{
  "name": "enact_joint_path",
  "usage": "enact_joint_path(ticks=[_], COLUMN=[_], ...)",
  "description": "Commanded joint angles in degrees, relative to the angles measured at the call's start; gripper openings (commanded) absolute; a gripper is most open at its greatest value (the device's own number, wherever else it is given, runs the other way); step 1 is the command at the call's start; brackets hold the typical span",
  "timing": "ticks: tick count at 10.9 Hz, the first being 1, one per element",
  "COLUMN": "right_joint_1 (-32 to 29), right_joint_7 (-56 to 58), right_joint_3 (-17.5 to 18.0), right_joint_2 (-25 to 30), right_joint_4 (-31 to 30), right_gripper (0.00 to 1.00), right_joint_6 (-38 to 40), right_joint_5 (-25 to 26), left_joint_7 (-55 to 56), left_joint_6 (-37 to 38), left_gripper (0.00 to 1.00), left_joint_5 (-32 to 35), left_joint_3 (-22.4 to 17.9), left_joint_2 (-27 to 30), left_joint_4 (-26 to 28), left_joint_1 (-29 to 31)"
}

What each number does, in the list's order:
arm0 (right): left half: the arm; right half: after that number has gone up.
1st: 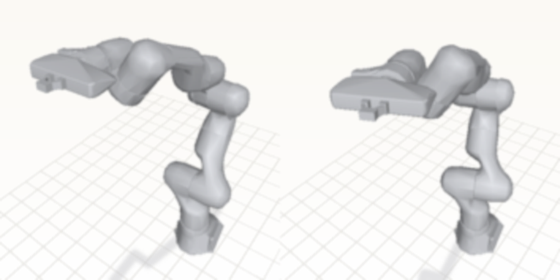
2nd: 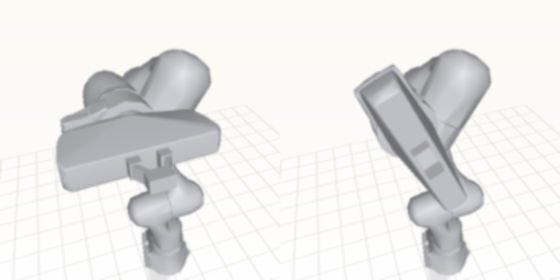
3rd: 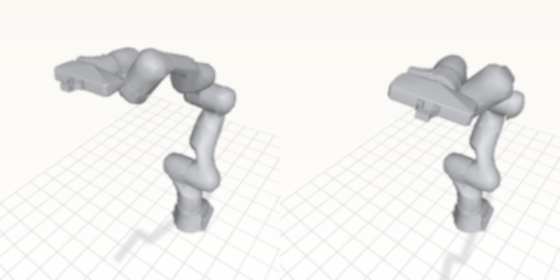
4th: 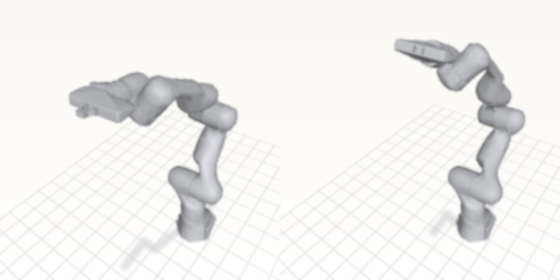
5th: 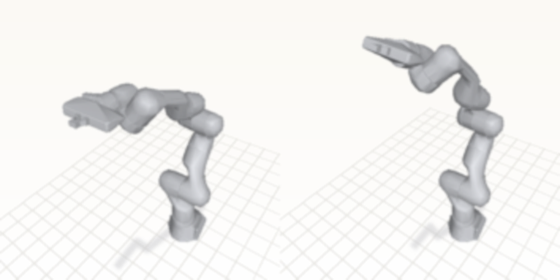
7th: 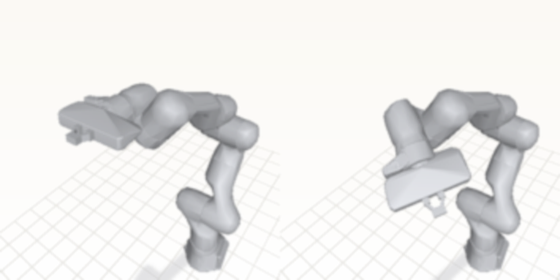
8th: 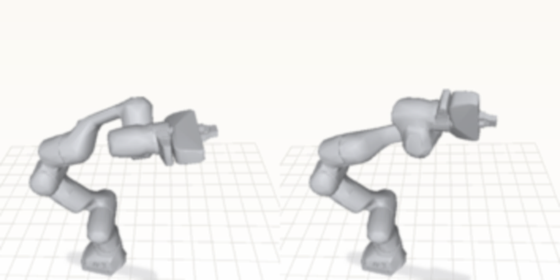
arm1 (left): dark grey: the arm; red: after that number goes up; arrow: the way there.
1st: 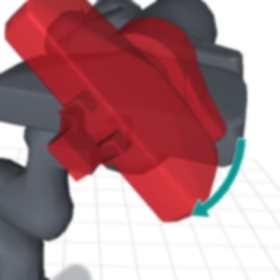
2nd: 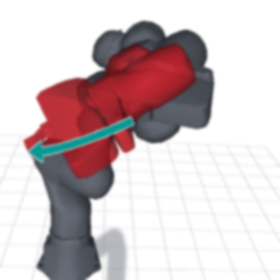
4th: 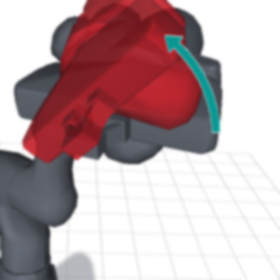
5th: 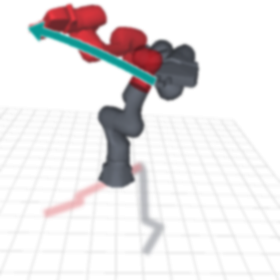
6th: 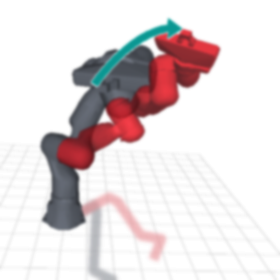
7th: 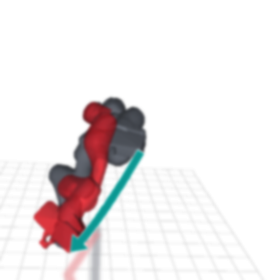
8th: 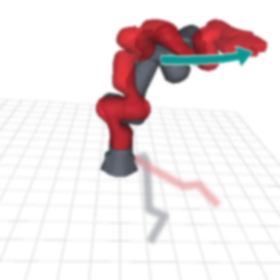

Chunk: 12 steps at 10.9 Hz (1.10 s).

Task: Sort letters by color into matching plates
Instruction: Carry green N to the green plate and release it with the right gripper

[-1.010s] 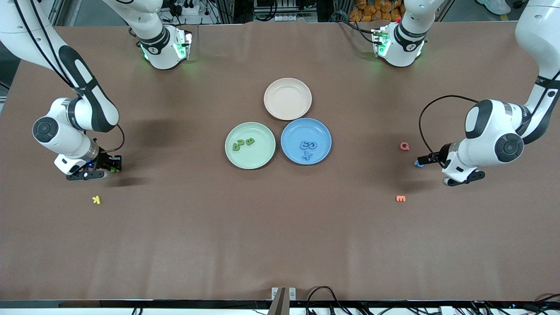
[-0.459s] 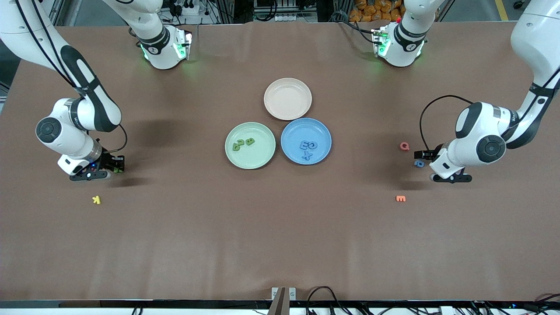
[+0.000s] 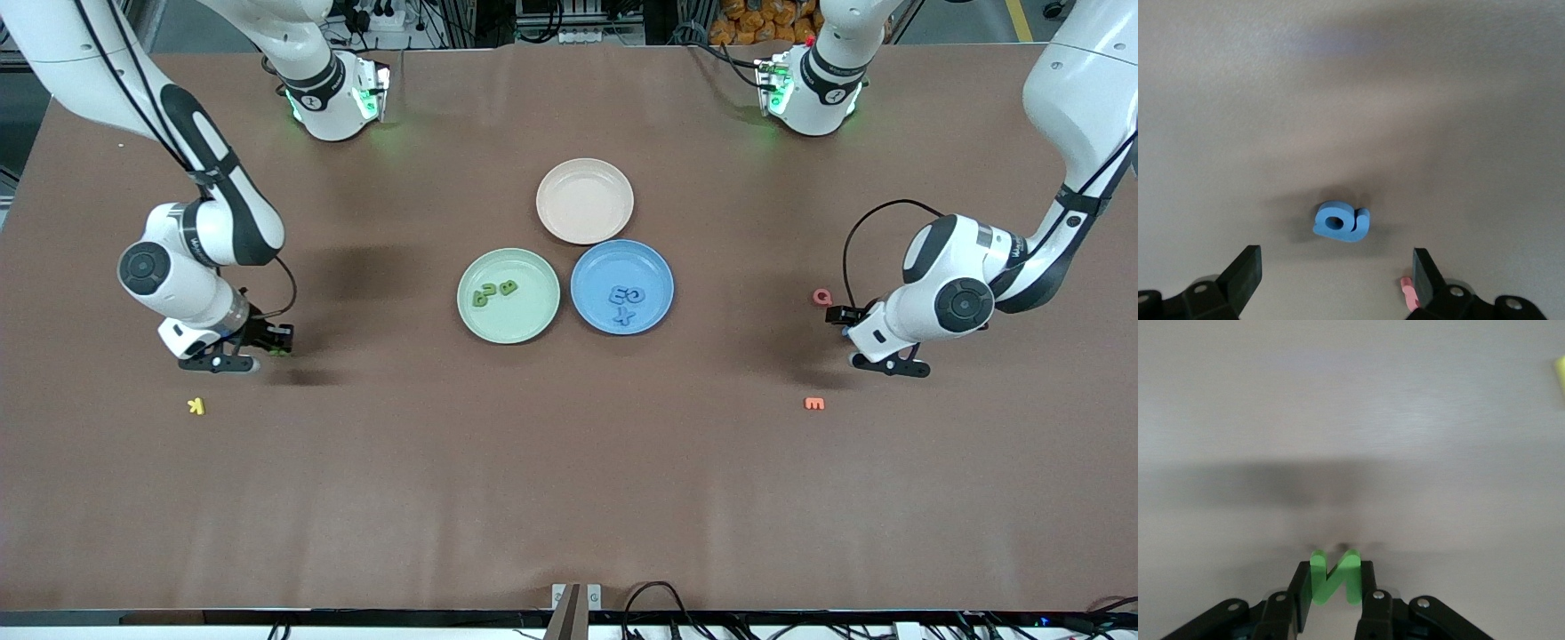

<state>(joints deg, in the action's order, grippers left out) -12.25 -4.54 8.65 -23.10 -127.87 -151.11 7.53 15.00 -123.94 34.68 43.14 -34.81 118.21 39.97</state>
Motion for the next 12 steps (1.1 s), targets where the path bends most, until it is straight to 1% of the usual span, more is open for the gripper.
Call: enact_joint_path(ticks=[1, 3, 4, 6, 8, 10, 12], right_joint_1=[6.42, 10.3, 12.32, 16.97, 22.16, 26.29, 30.68], right_joint_7=[-1.52, -4.4, -6.77, -12.66, -16.11, -17.86, -22.77], right_joint_3=[-0.82, -0.82, -0.82, -0.74, -0.82, -0.82, -1.09], right_joint_2=[3.23, 4.03, 4.03, 3.94, 3.94, 4.21, 4.03], right_joint_4=[-0.37, -0.37, -0.28, -0.02, 0.6, 1.39, 2.88], right_gripper=[0.17, 0.17, 0.17, 0.17, 0.17, 0.17, 0.17], right_joint_6=[2.75, 2.75, 2.75, 2.75, 2.67, 2.75, 2.75], right_joint_5=[-9.7, -12.79, -13.24, -13.33, -14.82, -18.42, -18.78], left_joint_7=[-4.35, -8.38, -10.84, -11.83, -11.92, -11.92, -11.92], left_joint_6=[-0.25, -0.33, -0.33, -1.04, -1.04, -0.95, -1.04], left_gripper=[1.0, 1.0, 1.0, 1.0, 1.0, 1.0, 1.0], left_joint_5=[2.23, 6.26, 6.45, 6.45, 6.54, 6.54, 6.54], left_joint_3=[0.19, 0.01, -0.16, -0.52, -0.69, -0.69, -0.69], left_joint_2=[-1.31, -2.62, -3.15, -3.24, -3.33, -3.33, -3.33], left_joint_4=[-1.14, -1.32, -1.32, -1.32, -1.32, -1.32, -1.41], left_joint_1=[-0.33, 0.36, 0.54, 0.72, 0.72, 0.72, 0.55])
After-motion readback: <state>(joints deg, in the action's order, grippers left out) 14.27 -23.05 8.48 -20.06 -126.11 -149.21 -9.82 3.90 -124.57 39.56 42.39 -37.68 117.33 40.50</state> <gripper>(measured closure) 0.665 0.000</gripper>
